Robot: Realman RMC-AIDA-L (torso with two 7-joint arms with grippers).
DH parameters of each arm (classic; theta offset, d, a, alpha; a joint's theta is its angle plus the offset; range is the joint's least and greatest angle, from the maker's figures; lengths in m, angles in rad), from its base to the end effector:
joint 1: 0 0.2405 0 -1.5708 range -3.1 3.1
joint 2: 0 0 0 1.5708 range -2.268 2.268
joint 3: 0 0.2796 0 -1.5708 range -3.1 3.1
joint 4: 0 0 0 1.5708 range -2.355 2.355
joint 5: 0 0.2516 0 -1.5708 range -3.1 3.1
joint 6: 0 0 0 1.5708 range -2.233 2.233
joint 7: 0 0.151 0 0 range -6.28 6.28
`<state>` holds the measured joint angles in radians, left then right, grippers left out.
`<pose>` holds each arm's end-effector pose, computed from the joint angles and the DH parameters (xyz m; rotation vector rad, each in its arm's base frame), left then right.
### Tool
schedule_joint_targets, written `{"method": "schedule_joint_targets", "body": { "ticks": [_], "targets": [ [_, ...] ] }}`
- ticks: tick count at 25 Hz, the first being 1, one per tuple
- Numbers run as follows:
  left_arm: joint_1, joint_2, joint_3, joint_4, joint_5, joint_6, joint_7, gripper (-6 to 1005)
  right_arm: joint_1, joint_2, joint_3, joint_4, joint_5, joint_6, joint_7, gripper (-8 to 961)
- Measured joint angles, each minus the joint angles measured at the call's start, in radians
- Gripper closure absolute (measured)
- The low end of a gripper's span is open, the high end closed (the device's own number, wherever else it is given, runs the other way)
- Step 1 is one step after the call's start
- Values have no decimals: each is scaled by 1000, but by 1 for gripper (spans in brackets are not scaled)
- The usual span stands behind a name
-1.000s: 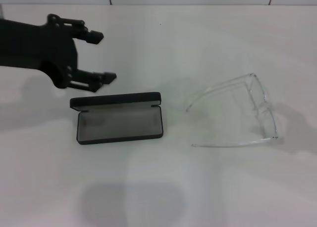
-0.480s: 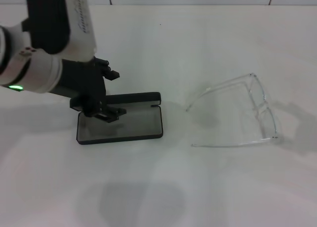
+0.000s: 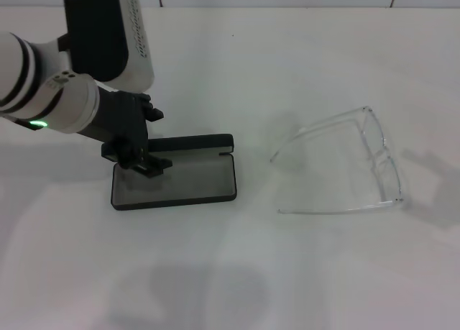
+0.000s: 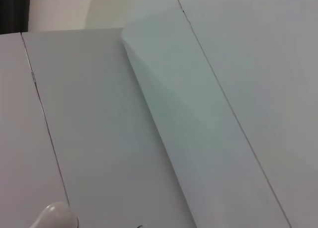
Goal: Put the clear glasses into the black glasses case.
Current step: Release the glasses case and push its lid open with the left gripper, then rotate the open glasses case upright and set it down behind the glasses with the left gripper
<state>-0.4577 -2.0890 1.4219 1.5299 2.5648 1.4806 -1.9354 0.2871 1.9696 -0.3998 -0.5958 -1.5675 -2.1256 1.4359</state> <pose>-0.1867 0.3919 -0.0027 -2.7487 -0.0291 0.5197 0.3432 0.2639 0.1129 -2.3128 0.5273 1.5126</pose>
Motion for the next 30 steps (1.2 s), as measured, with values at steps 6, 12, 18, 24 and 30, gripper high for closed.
{"method": "schedule_joint_targets", "body": {
  "ticks": [6, 12, 18, 24, 30],
  "targets": [
    [-34, -2, 11, -48, 7, -9, -3, 198, 0, 0, 1, 1, 2, 16, -5, 85],
    [-50, -3, 21, -65, 5, -18, -6, 285, 2, -2, 1, 1, 3, 32, -7, 85],
    [-85, -2, 26, -117, 23, -19, -7, 408, 0, -3, 7, 1, 3, 32, -19, 84],
    [-93, -2, 49, -122, 26, -19, -8, 582, -3, -8, 12, 22, 1, 32, -39, 84],
    [-101, -2, 52, -120, 22, -17, -8, 733, -6, -11, 13, 29, 3, 31, -43, 85]
  ]
}}
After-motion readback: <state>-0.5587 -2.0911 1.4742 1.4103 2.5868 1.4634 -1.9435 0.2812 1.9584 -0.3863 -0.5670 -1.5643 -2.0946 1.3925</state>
